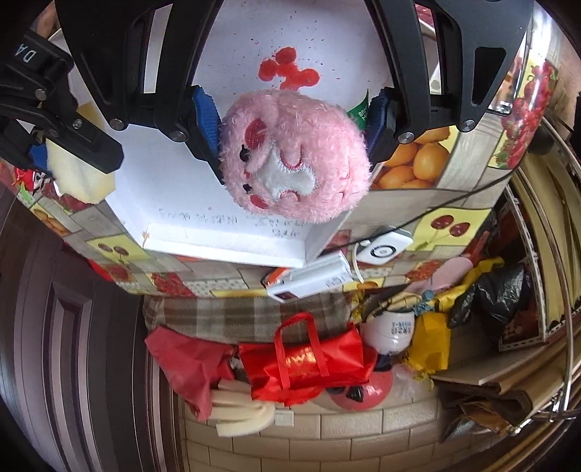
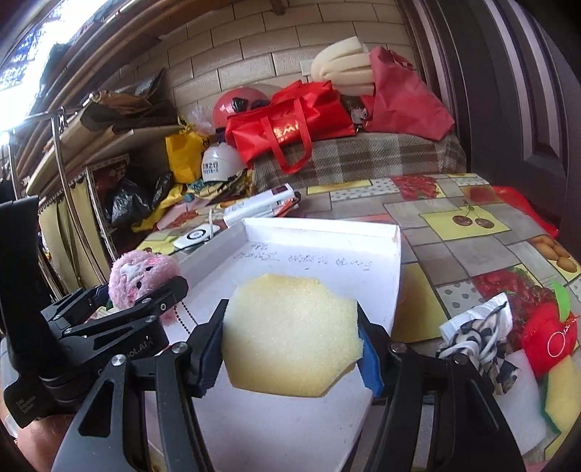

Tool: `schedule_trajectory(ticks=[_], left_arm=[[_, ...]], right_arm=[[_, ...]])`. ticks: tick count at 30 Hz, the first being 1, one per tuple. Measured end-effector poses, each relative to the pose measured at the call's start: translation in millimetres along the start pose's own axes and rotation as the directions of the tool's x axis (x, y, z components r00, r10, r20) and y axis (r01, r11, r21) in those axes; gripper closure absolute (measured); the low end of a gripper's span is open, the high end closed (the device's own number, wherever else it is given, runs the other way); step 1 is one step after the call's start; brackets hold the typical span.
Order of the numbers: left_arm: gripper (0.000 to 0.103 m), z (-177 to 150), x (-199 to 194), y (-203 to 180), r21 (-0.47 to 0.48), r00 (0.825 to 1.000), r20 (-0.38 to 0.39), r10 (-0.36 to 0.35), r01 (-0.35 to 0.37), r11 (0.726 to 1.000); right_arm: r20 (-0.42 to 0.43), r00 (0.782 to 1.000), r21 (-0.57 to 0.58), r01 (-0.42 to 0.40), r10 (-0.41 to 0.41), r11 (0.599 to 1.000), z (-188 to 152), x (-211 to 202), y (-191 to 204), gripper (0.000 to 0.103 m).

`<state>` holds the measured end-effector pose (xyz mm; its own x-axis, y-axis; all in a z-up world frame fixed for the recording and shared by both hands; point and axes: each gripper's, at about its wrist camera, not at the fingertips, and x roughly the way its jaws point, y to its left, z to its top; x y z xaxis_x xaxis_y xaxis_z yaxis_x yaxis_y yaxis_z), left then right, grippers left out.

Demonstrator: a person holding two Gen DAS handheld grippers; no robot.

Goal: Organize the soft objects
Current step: 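Carry the plush with the left tool while the right tool carries the sponge over the white tray, then open the left tool dropping the plush while the right tool releases the sponge into the tray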

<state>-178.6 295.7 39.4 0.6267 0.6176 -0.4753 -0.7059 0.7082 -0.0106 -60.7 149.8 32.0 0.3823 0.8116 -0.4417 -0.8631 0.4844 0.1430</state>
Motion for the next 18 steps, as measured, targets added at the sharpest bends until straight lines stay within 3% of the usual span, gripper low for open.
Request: schedule_trajectory(ticks=[4, 5, 7, 9, 18], left_arm=[[0.033, 0.5, 4.9, -0.9, 0.006, 1.0, -0.029, 0.009, -0.008, 1.0], [0.031, 0.3, 3.9, -1.5, 0.007, 0.999, -0.026, 0.024, -0.024, 1.0], [0.014, 0.0, 1.1, -2.6, 0.008, 0.998, -0.012, 0.064, -0.064, 0.998], [0.0, -0.8, -4.0, -3.1, 0.006, 0.996, 0.015, 0.083, -0.083, 0.997], [0.0, -1.0, -14.5, 11.8, -0.067, 0.988, 0.069, 0.136, -0.131, 0.989]], right_arm=[[-0.029, 1.0, 0.009, -0.002, 0.002, 1.0, -0.2, 4.9, -2.0, 0.036], [-0.026, 1.0, 0.013, -0.003, 0.003, 1.0, -0.3, 4.3, -2.6, 0.027], [-0.014, 1.0, 0.018, -0.004, 0.004, 1.0, -0.9, 1.7, -3.5, 0.019], [-0.005, 1.0, 0.019, -0.008, 0.008, 1.0, -0.8, -0.3, -4.1, 0.019], [0.069, 0.997, 0.024, -0.047, 0.045, 0.999, -2.0, -15.2, -4.4, 0.019]])
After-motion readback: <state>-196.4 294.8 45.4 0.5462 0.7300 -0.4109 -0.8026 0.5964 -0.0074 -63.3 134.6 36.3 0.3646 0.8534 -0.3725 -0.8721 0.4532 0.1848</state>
